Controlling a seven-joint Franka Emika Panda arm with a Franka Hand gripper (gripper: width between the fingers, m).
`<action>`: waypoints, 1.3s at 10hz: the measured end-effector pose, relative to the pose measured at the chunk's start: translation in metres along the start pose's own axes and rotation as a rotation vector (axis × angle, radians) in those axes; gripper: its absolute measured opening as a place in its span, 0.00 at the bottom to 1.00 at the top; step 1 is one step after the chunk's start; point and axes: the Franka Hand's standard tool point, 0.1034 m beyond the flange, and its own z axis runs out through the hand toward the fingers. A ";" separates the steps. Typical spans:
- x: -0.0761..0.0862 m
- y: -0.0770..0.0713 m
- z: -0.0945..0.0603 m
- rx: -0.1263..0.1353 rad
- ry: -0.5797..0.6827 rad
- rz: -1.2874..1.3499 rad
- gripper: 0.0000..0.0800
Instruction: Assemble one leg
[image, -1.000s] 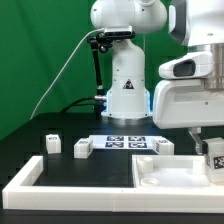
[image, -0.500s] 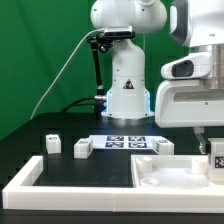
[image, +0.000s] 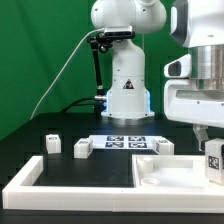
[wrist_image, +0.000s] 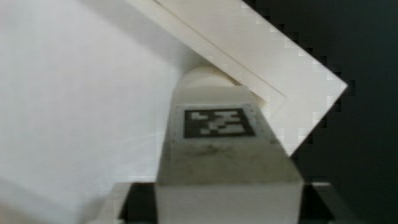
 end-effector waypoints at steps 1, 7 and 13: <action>-0.001 0.001 0.000 -0.003 0.004 0.170 0.36; -0.002 0.004 0.001 -0.003 -0.016 0.581 0.51; -0.005 0.001 0.000 0.005 -0.016 0.087 0.81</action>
Offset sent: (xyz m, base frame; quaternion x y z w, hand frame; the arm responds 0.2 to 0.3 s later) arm 0.0004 -0.0042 -0.0043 0.0031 -0.0032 0.2284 0.9736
